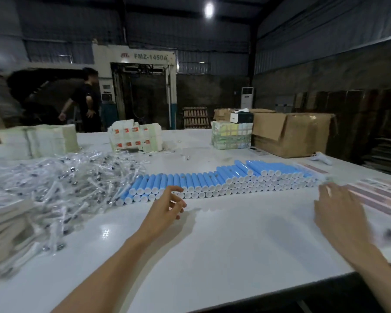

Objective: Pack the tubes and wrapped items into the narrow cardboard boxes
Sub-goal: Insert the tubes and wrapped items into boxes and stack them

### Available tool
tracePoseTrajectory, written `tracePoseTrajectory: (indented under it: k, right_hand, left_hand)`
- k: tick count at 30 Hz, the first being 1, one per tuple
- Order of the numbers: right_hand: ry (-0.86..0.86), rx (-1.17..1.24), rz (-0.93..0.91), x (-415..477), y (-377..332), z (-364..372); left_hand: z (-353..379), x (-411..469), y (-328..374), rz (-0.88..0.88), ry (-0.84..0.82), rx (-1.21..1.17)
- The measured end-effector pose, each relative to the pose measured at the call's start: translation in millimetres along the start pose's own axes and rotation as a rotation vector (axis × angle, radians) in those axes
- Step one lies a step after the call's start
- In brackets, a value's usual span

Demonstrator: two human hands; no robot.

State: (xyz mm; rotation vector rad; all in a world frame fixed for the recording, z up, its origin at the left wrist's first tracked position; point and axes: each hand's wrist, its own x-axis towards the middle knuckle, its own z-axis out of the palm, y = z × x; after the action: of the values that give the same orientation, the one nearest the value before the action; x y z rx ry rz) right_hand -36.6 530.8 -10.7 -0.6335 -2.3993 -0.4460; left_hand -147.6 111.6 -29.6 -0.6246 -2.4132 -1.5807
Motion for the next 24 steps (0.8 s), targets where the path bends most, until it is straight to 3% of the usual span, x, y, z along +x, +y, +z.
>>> tracePoseTrajectory:
  k: [3, 7, 10, 15, 24]
  right_hand:
    - [0.033, 0.481, -0.159, -4, -70, -18]
    - [-0.351, 1.304, -0.103, -4, -179, -50]
    - [-0.569, 1.686, 0.018, -3, -249, -61]
    - [-0.657, 1.868, 0.18, -14, -325, -60]
    - [-0.654, 1.902, 0.087, -19, -342, -40]
  left_hand:
    - [0, -1, -2, 0.019, 0.016, 0.115]
    - [-4, 2, -10, 0.012, 0.131, 0.31]
    - [-8, 4, -15, -0.042, 0.236, 0.35]
    - [-13, 7, -19, -0.076, 0.323, 0.402]
    - [-22, 0, 8, -0.043, 0.204, 0.582]
